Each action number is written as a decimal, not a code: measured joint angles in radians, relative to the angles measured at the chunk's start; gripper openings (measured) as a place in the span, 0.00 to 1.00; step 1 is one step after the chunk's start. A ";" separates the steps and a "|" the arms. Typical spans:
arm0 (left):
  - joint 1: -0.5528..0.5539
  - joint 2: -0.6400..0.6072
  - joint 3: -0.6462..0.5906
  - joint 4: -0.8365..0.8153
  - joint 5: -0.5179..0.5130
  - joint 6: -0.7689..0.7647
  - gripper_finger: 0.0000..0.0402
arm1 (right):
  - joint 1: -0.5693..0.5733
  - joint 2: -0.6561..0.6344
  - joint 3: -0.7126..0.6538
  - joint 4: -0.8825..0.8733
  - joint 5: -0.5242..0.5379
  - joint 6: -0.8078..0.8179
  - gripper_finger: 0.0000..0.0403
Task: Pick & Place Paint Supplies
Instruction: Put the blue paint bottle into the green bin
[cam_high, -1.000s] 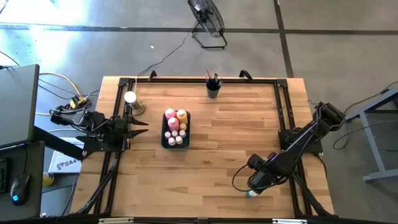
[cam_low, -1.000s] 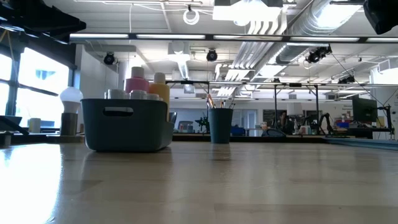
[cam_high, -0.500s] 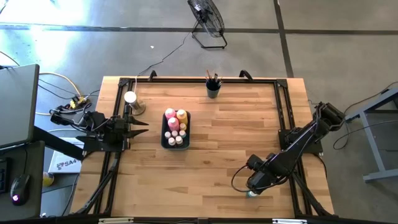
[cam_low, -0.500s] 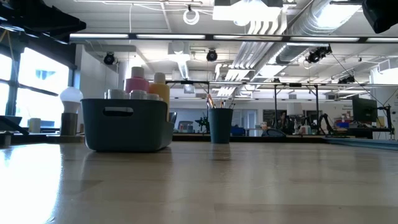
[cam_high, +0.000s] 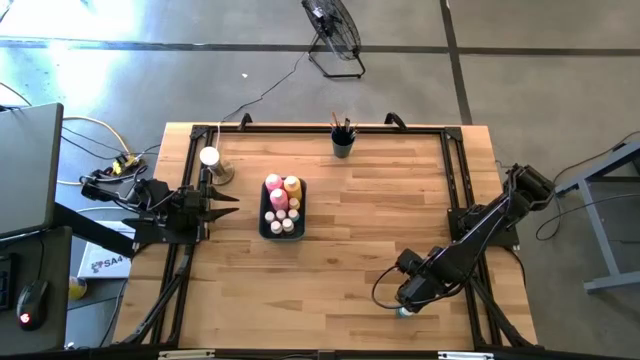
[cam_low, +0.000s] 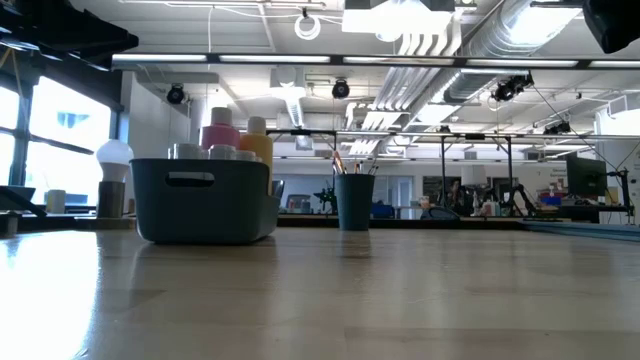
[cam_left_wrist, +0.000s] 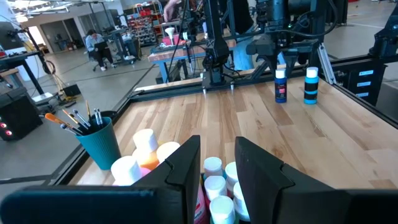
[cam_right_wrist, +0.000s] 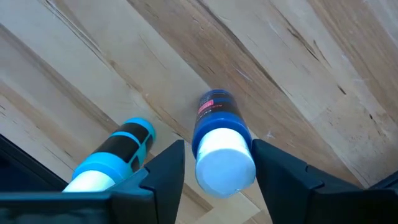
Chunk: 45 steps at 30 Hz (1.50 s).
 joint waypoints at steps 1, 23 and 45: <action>0.000 0.000 0.000 0.000 0.000 0.000 0.24 | 0.000 0.000 0.000 0.000 0.000 -0.002 0.45; 0.000 0.000 0.000 0.000 0.000 0.000 0.24 | 0.000 0.000 0.000 -0.001 -0.003 -0.004 0.32; 0.000 0.000 0.000 0.000 0.000 0.000 0.24 | 0.000 0.000 0.000 -0.001 0.004 -0.004 0.31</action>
